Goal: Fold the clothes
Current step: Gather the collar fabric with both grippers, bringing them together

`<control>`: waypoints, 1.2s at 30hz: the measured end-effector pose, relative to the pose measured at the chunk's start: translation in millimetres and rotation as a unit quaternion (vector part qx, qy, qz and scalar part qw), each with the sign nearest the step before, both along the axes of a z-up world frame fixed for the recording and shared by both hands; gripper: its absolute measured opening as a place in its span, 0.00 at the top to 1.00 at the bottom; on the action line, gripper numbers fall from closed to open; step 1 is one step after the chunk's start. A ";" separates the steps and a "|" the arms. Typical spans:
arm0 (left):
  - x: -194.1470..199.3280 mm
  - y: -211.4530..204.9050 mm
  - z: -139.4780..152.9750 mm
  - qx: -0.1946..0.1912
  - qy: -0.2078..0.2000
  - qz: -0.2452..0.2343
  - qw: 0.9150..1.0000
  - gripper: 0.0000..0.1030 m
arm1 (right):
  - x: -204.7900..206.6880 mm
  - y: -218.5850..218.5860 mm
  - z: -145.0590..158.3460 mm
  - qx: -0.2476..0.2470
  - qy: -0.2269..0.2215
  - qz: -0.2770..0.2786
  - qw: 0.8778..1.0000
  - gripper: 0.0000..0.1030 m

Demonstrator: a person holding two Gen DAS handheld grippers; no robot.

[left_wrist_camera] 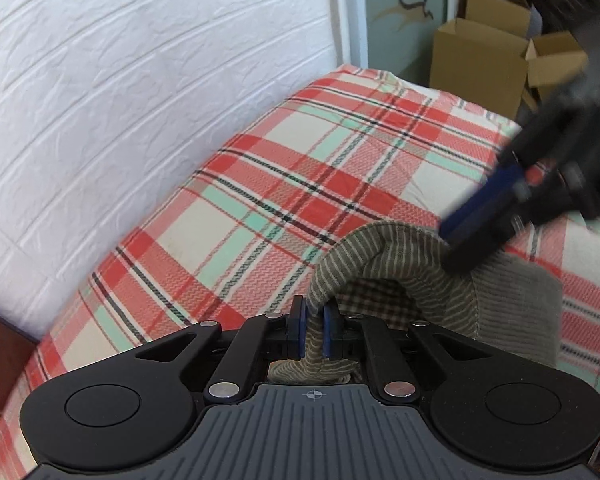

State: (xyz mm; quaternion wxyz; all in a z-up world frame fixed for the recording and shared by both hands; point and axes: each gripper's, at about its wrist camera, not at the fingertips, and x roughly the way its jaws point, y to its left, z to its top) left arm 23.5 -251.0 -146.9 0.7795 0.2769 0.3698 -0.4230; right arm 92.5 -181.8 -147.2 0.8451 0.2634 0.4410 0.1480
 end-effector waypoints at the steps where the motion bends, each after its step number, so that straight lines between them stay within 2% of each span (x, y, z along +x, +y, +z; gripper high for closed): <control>1: 2.7 0.7 0.7 -0.007 0.008 0.006 1.000 0.95 | 0.2 4.3 -3.4 0.001 0.006 0.001 1.000 0.63; 3: 7.0 2.5 1.7 -0.018 0.020 0.017 1.000 0.95 | 1.6 12.0 -8.7 0.002 0.015 -0.002 1.000 0.63; 5: 10.9 4.1 1.1 -0.018 0.021 0.023 0.999 0.95 | 3.7 12.4 -16.7 0.017 0.024 0.003 1.000 0.85; 6: 13.2 5.9 0.1 -0.016 0.022 0.026 0.999 0.95 | 3.0 9.0 -19.5 0.036 0.026 0.005 0.999 0.90; 11: 22.2 16.3 -5.8 -0.018 0.038 0.043 0.998 0.95 | -2.2 -21.7 -27.2 0.078 0.009 0.025 0.997 0.95; 14: 21.3 16.0 -9.4 -0.019 0.045 0.041 0.998 0.95 | -3.5 -38.6 -31.7 0.071 0.008 0.032 0.997 0.96; 17: 15.8 8.4 -11.2 -0.014 0.045 0.032 0.998 0.95 | -0.2 -41.8 -34.4 0.034 0.018 0.013 0.999 0.96; 20: 14.1 1.8 -12.1 -0.009 0.043 0.028 0.999 0.95 | 0.7 -29.2 -24.3 -0.029 0.001 0.005 1.000 0.90; 22: 15.9 0.0 -12.8 -0.009 0.043 0.032 0.999 0.94 | -0.6 -18.3 -12.3 -0.076 -0.020 0.005 0.997 0.74; 24: 17.9 -1.1 -13.4 -0.008 0.044 0.035 0.998 0.92 | -2.7 -3.2 3.8 -0.142 -0.052 0.014 0.988 0.65; 27: 19.8 -2.8 -14.3 -0.007 0.044 0.037 0.998 0.90 | -4.0 22.1 26.3 -0.210 -0.105 0.039 0.971 0.65; 30: 19.8 -4.7 -14.6 -0.007 0.042 0.034 0.998 0.86 | 3.0 44.2 34.0 -0.241 -0.124 0.072 0.960 0.65; 36: 17.4 -3.4 -13.8 -0.008 0.038 0.035 0.999 0.83 | 26.1 70.0 5.8 -0.310 -0.099 0.126 0.937 0.65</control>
